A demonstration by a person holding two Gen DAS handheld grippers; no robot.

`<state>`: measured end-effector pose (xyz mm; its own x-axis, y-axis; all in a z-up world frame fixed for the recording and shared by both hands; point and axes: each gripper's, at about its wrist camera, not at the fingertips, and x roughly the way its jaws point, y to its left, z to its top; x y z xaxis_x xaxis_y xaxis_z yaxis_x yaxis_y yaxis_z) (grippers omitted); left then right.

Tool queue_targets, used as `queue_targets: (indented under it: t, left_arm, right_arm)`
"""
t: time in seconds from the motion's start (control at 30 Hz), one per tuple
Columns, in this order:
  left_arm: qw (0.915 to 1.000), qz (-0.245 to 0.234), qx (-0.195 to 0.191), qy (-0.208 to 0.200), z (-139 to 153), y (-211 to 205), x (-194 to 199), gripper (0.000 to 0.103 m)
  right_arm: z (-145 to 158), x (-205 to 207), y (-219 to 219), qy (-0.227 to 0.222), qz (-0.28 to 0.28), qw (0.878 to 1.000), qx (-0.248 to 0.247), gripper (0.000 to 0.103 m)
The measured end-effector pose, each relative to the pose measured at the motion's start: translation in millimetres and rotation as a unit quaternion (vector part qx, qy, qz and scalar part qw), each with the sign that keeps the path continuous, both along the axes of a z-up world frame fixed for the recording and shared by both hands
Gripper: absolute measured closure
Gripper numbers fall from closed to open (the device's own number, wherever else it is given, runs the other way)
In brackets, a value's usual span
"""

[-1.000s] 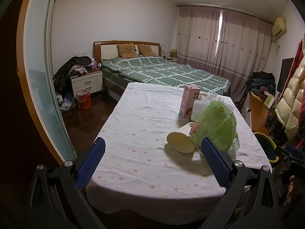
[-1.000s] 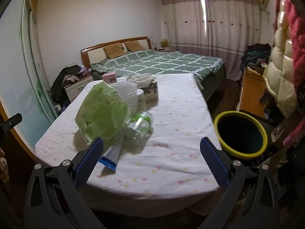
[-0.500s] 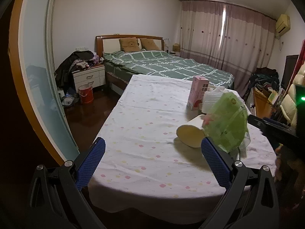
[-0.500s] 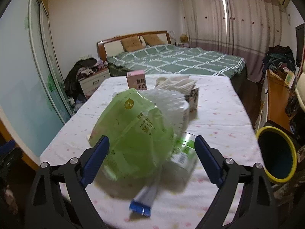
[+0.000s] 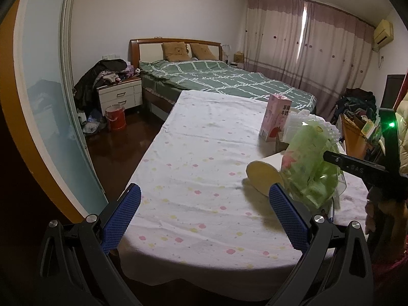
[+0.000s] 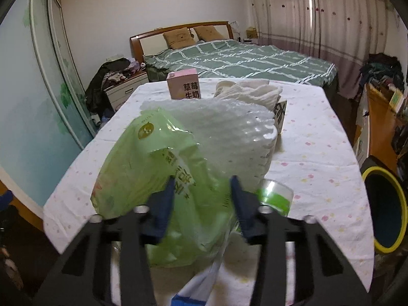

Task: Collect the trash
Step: 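Grasp the green plastic bag with the right gripper and lift it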

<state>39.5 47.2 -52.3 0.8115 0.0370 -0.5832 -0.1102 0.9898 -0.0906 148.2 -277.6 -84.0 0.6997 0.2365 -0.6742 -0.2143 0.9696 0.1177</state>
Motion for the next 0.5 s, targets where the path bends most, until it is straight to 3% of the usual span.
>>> queue_targets:
  t: [0.07,0.13,0.37,0.5]
  left_arm:
    - [1.0000,0.001,-0.001,0.001,-0.8,0.0,0.8,0.004]
    - [1.0000,0.000,-0.001,0.001,-1.1,-0.5,0.9,0.004]
    - [0.9999,-0.015,0.005,0.000,0.2,-9.5,-0.1,0.004]
    - [0.9995,-0.032,0.004,-0.001,1.5,-18.8,1.0,0.004]
  right_arm:
    - [2.8,-6.2,-1.2,-0.002,0.007,1.000,0.010,0.081]
    - [6.7,-13.3,-2.2,-0.007,0.010,1.000,0.016,0.084]
    - [33.1,-42.3,-16.1,-0.041,0.014,0.998,0.037,0.087]
    - [56.7,-58.4,-45.4,-0.073,-0.017,0.996,0.039,0.087]
